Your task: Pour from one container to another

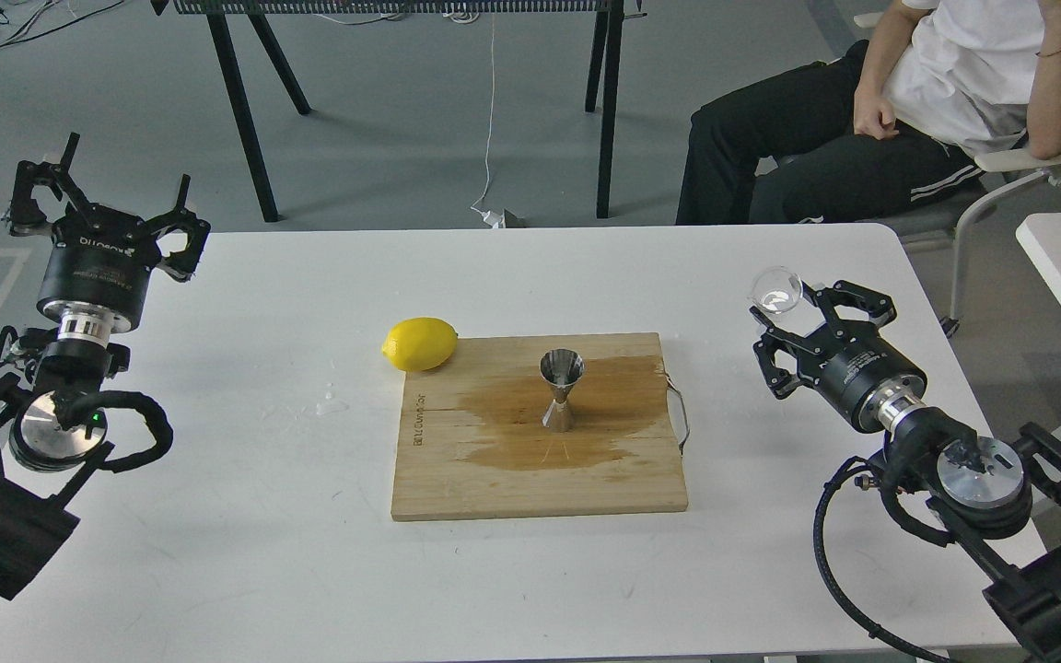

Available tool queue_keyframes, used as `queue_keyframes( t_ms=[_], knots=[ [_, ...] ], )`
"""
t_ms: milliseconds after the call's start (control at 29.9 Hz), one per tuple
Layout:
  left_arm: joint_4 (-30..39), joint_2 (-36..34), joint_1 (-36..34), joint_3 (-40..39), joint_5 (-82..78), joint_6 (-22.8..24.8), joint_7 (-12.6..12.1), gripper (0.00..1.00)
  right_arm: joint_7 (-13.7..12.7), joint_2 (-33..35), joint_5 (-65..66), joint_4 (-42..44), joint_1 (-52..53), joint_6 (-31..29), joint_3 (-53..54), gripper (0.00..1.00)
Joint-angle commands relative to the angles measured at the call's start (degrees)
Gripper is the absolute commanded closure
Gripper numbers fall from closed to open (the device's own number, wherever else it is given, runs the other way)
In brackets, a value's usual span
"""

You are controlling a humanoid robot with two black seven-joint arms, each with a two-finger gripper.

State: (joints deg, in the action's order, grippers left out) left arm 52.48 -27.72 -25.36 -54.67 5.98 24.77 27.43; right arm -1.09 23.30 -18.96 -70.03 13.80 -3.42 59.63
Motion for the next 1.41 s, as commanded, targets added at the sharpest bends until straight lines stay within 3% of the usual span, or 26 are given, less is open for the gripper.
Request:
queue_keyframes(
  t_ms=[0,134,468,1004,1372],
  knots=[
    [0.1,-0.1,0.0,0.0,0.0,-0.1,0.0,0.00,-4.6,-0.4,-10.4,5.5,-0.6,-3.2,0.7,0.66],
    [0.3,-0.1,0.0,0.0,0.0,-0.4,0.0,0.00,-6.8,-1.1,-15.7,10.6,-1.2,-6.2,0.4,0.66],
    [0.3,0.1,0.7,0.0,0.0,-0.3,0.2,0.00,-8.8,-9.4,-17.0,20.4,-2.1,-7.3,2.5,0.65],
    [1.1,0.4,0.7,0.0,0.0,-0.8,0.3,0.00,-9.2,-9.3,-17.0,20.0,-2.6,-4.5,3.0,0.65],
    [1.2,0.4,0.7,0.0,0.0,-0.9,0.2,0.00,-9.2,-9.3,-17.0,19.9,-4.7,-4.9,3.4,0.59]
  ],
)
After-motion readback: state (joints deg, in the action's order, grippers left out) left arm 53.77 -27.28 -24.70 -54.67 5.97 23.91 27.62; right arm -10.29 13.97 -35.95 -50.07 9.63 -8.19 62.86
